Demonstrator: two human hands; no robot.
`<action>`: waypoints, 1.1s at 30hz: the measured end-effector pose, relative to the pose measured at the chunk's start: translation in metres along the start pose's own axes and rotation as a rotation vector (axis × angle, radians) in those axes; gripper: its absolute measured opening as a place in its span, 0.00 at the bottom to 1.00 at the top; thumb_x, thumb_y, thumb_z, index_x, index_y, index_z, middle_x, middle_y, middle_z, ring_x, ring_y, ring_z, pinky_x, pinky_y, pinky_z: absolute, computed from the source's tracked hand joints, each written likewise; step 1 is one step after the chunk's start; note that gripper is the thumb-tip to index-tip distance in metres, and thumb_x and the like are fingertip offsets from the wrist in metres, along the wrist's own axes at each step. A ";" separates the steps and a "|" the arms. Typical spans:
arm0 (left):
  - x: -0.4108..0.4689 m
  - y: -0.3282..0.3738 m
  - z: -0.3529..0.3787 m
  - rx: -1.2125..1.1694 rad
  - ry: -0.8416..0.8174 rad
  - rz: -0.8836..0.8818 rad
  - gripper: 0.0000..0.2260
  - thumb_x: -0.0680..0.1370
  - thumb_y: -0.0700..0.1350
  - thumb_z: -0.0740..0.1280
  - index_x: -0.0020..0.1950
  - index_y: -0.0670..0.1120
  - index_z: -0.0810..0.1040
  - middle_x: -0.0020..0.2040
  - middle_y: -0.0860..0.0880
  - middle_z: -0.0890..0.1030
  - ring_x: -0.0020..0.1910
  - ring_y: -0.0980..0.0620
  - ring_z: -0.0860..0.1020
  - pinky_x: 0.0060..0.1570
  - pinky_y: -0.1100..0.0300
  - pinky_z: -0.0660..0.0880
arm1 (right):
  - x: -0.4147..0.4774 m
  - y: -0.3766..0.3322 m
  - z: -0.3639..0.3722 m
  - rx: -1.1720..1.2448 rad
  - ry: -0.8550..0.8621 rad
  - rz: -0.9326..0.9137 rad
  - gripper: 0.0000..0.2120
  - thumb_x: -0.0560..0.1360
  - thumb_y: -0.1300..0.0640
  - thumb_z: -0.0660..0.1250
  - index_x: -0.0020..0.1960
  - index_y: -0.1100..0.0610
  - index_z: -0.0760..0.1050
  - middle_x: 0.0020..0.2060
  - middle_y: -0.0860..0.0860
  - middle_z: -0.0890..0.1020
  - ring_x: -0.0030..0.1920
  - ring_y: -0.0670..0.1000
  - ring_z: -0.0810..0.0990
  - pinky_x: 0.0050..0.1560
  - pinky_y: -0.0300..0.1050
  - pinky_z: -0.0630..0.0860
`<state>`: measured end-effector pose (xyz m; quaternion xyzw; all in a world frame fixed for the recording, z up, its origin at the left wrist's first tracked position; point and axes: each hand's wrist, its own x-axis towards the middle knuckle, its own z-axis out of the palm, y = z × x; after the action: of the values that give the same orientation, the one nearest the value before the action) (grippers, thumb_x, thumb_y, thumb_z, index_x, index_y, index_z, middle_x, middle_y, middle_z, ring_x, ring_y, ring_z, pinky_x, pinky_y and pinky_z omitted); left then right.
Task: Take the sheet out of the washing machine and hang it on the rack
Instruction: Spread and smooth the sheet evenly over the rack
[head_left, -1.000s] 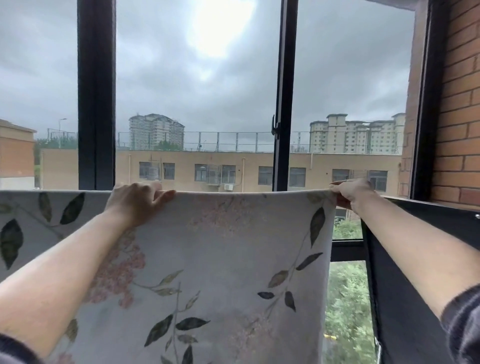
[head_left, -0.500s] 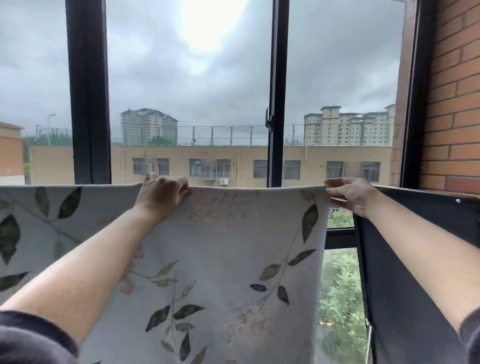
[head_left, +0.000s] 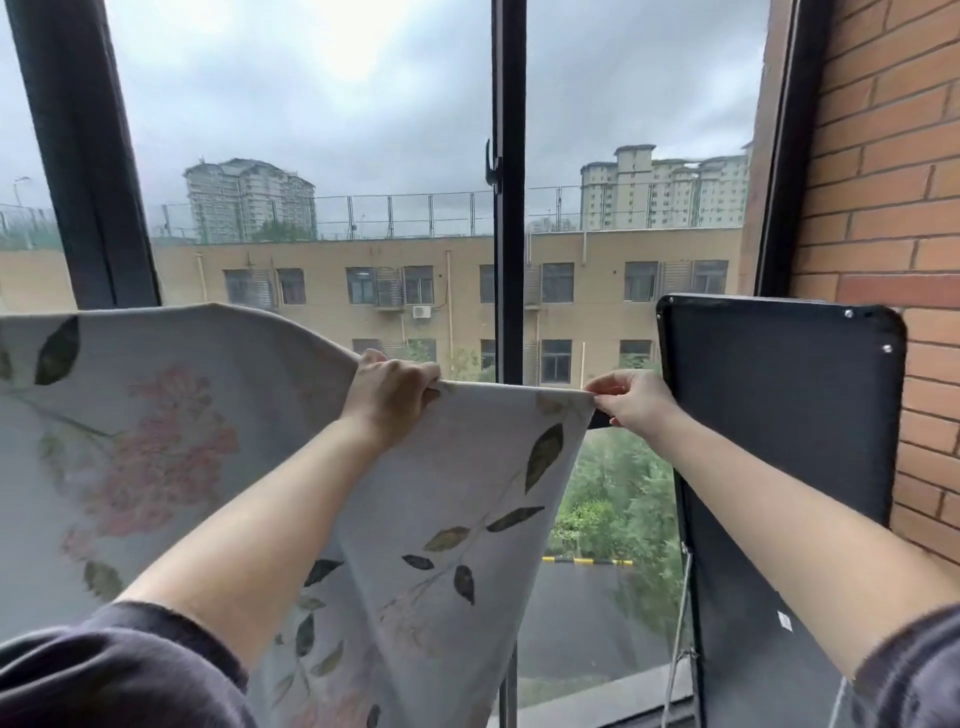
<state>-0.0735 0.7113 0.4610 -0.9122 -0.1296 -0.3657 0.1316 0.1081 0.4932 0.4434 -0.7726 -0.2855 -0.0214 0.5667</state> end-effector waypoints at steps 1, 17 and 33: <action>-0.004 0.006 0.004 -0.003 -0.011 0.007 0.08 0.79 0.47 0.61 0.42 0.47 0.74 0.42 0.43 0.83 0.42 0.42 0.79 0.55 0.54 0.63 | -0.003 0.006 0.006 0.000 0.007 -0.005 0.10 0.74 0.64 0.69 0.38 0.51 0.79 0.39 0.48 0.81 0.44 0.49 0.77 0.43 0.41 0.73; 0.021 0.057 -0.002 -0.135 0.001 0.026 0.08 0.79 0.46 0.61 0.47 0.45 0.79 0.43 0.44 0.82 0.43 0.42 0.78 0.46 0.56 0.63 | -0.007 0.027 0.023 0.271 -0.070 -0.095 0.08 0.76 0.65 0.64 0.41 0.55 0.75 0.39 0.53 0.79 0.40 0.49 0.76 0.40 0.37 0.76; 0.076 0.055 -0.030 -0.168 0.050 -0.104 0.09 0.79 0.47 0.61 0.48 0.47 0.79 0.47 0.43 0.82 0.48 0.41 0.78 0.39 0.58 0.63 | 0.024 -0.004 0.009 0.472 -0.106 -0.061 0.08 0.73 0.53 0.70 0.39 0.57 0.80 0.36 0.53 0.82 0.40 0.55 0.79 0.49 0.53 0.78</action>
<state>-0.0212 0.6603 0.5272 -0.9026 -0.1423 -0.4044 0.0385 0.1240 0.5122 0.4527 -0.6100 -0.3350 0.0692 0.7148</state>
